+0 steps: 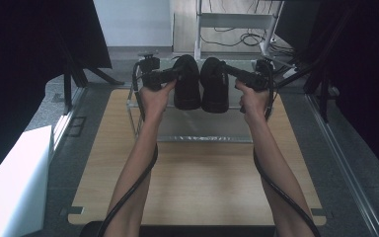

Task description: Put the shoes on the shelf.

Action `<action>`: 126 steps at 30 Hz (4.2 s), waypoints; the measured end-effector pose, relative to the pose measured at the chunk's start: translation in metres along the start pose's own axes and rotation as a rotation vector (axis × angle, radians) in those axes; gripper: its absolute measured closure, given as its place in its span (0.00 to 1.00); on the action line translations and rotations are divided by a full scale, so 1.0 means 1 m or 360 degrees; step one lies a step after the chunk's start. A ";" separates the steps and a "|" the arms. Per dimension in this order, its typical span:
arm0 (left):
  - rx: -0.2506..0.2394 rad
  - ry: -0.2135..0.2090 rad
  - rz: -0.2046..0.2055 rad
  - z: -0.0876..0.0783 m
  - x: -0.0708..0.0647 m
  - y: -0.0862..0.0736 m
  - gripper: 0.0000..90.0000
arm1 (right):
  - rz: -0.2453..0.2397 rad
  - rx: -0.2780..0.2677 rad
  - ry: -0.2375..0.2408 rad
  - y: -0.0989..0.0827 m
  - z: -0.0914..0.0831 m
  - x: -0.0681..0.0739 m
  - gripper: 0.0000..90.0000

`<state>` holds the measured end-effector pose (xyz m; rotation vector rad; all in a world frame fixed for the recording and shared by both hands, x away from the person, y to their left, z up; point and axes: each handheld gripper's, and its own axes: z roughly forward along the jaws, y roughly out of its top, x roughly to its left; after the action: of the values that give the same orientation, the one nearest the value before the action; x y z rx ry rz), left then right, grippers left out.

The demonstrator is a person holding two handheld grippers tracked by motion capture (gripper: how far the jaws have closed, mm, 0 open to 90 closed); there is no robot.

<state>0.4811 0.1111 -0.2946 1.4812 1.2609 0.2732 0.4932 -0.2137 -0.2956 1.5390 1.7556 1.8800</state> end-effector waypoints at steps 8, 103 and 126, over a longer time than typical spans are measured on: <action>-0.0044 -0.0125 0.0066 -0.028 -0.003 -0.021 0.77 | -0.0034 0.0017 0.0115 -0.019 -0.030 -0.003 0.77; 0.0237 0.0071 0.0461 -0.036 -0.002 -0.140 0.10 | -0.0397 0.0245 0.0087 -0.134 -0.056 -0.022 0.27; 0.0300 0.0170 0.0604 -0.085 0.011 -0.176 0.00 | -0.0692 0.0439 0.0032 -0.151 -0.091 -0.021 0.09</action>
<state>0.3279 0.1357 -0.4138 1.8898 1.1044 0.5006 0.3600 -0.2419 -0.4096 1.0854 2.2134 1.4971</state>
